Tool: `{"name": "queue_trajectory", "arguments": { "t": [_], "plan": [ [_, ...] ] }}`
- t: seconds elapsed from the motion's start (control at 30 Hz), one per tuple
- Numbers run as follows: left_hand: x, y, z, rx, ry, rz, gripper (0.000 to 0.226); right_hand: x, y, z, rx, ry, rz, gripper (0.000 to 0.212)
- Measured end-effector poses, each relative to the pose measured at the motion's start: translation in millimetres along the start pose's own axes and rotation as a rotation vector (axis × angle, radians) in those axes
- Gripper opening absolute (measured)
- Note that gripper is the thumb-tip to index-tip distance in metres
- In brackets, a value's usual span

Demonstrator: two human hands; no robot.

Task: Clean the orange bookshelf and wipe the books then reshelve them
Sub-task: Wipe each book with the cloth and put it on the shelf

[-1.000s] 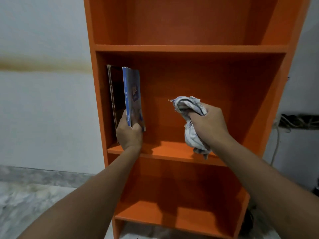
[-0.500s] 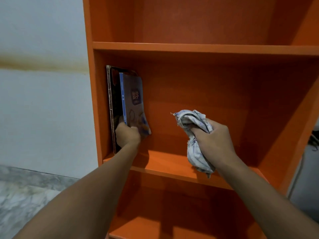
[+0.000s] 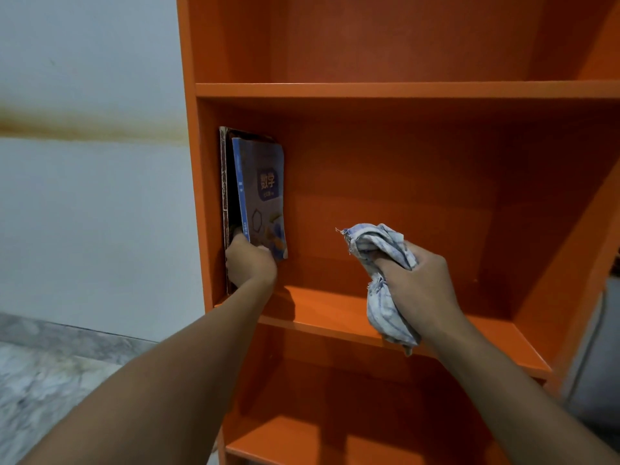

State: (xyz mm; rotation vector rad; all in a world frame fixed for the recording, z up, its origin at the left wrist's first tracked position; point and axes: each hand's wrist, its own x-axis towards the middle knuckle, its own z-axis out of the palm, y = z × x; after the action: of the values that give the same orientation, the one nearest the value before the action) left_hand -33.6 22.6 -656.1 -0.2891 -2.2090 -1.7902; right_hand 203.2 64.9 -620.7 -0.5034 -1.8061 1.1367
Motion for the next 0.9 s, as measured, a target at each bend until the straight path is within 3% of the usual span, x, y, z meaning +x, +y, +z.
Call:
{"name": "queue_trajectory", "arguments": {
  "t": [0.1, 0.2, 0.33, 0.43, 0.53, 0.63, 0.9],
  "plan": [
    [-0.6, 5.7, -8.0, 0.042, -0.014, 0.029, 0.044, -1.4, -3.2, -0.8, 0.032, 0.009, 0.018, 0.019],
    [-3.5, 7.4, -24.2, 0.178, 0.061, 0.34, 0.051, -3.5, -6.1, 2.3, 0.05, 0.015, 0.044, 0.022],
    [13.7, 6.8, -40.4, 0.778, 0.165, 0.863, 0.094, -9.7, -10.3, 11.2, 0.068, -0.003, 0.052, 0.02],
    [27.6, 9.4, -49.5, 1.164, 0.179, 1.055, 0.094, -14.6, -12.5, 17.1, 0.061, -0.009, 0.032, 0.021],
    [34.9, 17.1, -54.7, 1.452, 0.107, 1.035, 0.085, -19.0, -15.7, 18.8, 0.064, -0.02, 0.033, 0.022],
    [39.4, 35.1, -53.1, 1.583, 0.101, 0.969, 0.087, -19.9, -19.4, 17.3, 0.054, -0.026, 0.032, 0.022],
    [46.0, 77.5, -53.0, 1.584, 0.133, 0.935, 0.085, -18.1, -23.8, 16.1, 0.061, -0.035, 0.037, 0.021]
  ]
}}
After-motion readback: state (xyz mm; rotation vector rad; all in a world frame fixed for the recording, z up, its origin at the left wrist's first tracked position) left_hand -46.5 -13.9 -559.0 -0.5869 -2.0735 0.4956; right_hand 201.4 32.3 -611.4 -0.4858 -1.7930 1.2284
